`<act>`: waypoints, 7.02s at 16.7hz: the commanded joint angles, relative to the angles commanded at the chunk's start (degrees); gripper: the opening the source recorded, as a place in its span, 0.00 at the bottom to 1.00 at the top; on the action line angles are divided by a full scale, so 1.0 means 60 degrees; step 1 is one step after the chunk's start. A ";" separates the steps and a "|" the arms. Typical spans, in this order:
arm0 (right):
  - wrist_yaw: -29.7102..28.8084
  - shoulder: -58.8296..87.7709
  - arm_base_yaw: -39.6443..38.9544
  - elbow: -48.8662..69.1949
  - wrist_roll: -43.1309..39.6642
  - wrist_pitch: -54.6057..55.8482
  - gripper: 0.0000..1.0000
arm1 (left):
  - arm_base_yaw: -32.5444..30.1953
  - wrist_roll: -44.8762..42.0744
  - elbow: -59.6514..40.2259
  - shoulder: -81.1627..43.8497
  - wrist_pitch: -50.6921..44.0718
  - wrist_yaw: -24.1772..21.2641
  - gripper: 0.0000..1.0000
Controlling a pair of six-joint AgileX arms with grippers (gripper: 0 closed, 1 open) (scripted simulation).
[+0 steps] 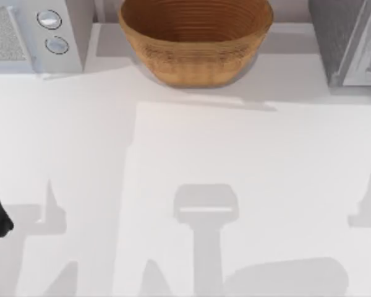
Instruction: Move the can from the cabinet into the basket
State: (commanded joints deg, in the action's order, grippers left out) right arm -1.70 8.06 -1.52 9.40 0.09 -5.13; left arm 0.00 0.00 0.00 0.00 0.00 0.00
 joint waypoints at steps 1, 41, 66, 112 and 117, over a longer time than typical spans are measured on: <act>0.0087 -0.0423 0.0078 -0.0512 -0.0005 0.0264 0.00 | 0.0000 0.0000 0.0000 0.0000 0.0000 0.0000 1.00; -0.5904 2.0989 -0.5704 1.6322 0.0167 0.5232 0.00 | 0.0000 0.0000 0.0000 0.0000 0.0000 0.0000 1.00; -0.5695 2.1963 -0.5483 1.7600 0.0152 0.4942 0.68 | 0.0000 0.0000 0.0000 0.0000 0.0000 0.0000 1.00; -0.3015 1.6486 -0.3935 1.2408 0.0259 0.4241 1.00 | 0.0000 0.0000 0.0000 0.0000 0.0000 0.0000 1.00; -0.1302 1.0301 -0.2561 0.7514 0.0259 0.3382 1.00 | 0.0000 0.0000 0.0000 0.0000 0.0000 0.0000 1.00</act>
State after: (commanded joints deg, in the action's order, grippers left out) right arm -9.51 69.87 -16.89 54.48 1.64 15.16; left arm 0.00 0.00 0.00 0.00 0.00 0.00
